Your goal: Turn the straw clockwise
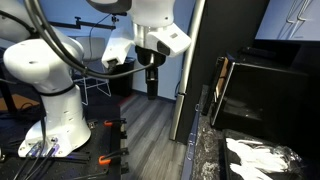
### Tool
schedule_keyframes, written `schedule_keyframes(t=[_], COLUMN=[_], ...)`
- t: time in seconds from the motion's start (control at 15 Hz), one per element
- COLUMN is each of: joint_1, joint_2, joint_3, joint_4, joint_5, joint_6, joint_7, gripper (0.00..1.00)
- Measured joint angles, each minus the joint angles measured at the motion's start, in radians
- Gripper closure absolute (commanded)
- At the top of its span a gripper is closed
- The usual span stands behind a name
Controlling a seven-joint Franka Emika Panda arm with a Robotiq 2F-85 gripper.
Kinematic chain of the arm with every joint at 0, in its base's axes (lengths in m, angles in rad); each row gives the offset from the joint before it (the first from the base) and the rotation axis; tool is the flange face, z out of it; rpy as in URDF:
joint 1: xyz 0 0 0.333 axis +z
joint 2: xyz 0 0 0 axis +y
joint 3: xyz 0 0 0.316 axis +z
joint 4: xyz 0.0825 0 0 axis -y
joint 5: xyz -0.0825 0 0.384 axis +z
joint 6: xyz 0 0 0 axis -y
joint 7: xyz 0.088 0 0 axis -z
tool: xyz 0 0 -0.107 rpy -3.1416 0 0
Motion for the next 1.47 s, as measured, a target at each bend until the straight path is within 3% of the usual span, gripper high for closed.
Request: schedule_keyframes(t=[0.53,1.07,1.47], joint_1=[-0.066,-0.088,-0.139], joint_2=[0.077,0.378,0.615], joint_3=[-0.070,-0.141,-0.144], joint_4=[0.078,0.233,0.333], joint_5=[0.130,0.146,0.167], joint_6=[0.119,0.212,0.333], joint_7=[0.067,0.073,0.132], gripper=[0.00,0.00,0.00])
